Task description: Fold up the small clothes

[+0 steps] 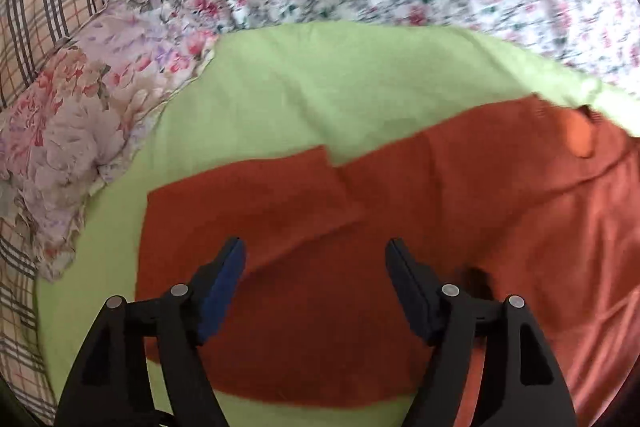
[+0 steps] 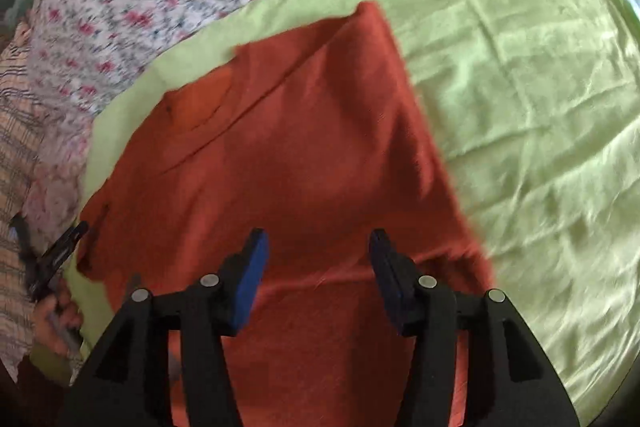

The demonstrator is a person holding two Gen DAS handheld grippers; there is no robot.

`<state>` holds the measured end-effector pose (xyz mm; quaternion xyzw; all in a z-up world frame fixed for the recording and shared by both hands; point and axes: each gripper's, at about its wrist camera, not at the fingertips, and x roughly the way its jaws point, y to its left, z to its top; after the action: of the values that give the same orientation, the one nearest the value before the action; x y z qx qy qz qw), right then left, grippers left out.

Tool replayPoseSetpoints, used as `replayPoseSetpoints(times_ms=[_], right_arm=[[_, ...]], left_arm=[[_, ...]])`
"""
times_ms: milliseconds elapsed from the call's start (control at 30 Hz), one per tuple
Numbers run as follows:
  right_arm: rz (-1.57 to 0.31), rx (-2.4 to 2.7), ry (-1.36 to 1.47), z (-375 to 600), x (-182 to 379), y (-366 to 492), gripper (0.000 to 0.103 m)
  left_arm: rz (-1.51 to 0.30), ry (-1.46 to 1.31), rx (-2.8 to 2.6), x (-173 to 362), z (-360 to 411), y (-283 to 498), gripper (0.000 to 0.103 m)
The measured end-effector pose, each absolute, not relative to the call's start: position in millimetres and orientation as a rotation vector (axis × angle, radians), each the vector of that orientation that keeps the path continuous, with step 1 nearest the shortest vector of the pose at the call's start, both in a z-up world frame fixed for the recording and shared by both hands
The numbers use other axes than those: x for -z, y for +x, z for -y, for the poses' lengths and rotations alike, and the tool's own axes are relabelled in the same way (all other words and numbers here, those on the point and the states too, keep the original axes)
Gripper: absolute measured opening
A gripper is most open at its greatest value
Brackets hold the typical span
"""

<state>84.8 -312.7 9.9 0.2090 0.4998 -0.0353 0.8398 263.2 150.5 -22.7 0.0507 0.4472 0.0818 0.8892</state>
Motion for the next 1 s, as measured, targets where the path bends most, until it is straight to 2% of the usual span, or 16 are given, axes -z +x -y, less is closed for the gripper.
replayPoseSetpoints(times_ms=[133, 167, 200, 300, 467, 600, 800, 1000], right_arm=[[-1.088, 0.052, 0.458, 296.3, -3.9, 76.8, 0.054], [-1.095, 0.045, 0.461, 293.2, -3.4, 76.5, 0.054], [-1.101, 0.041, 0.46, 289.6, -3.1, 78.2, 0.054], [-1.094, 0.04, 0.453, 285.7, -7.1, 75.8, 0.054], [-1.074, 0.054, 0.467, 290.9, -11.4, 67.8, 0.054], [-1.056, 0.042, 0.478, 290.1, -13.4, 66.6, 0.054], [-1.04, 0.036, 0.498, 291.9, -13.9, 61.8, 0.054], [-1.015, 0.08, 0.528, 312.5, -16.5, 48.4, 0.054]], left_arm=[[-1.016, 0.152, -0.266, 56.5, -171.5, 289.5, 0.07], [-1.037, 0.119, -0.273, 60.7, -180.1, 293.9, 0.053], [-1.043, 0.078, -0.26, 60.4, -186.4, 295.2, 0.029], [-1.025, -0.068, -0.219, 52.1, -205.2, 289.8, 0.007], [-0.936, -0.248, -0.156, 19.4, -210.1, 266.4, 0.003], [-0.864, -0.333, -0.032, -10.9, -176.9, 249.3, 0.003], [-0.837, -0.348, 0.22, -33.8, -66.3, 235.9, 0.003], [-0.865, -0.251, 0.436, -24.2, 62.2, 241.1, 0.003]])
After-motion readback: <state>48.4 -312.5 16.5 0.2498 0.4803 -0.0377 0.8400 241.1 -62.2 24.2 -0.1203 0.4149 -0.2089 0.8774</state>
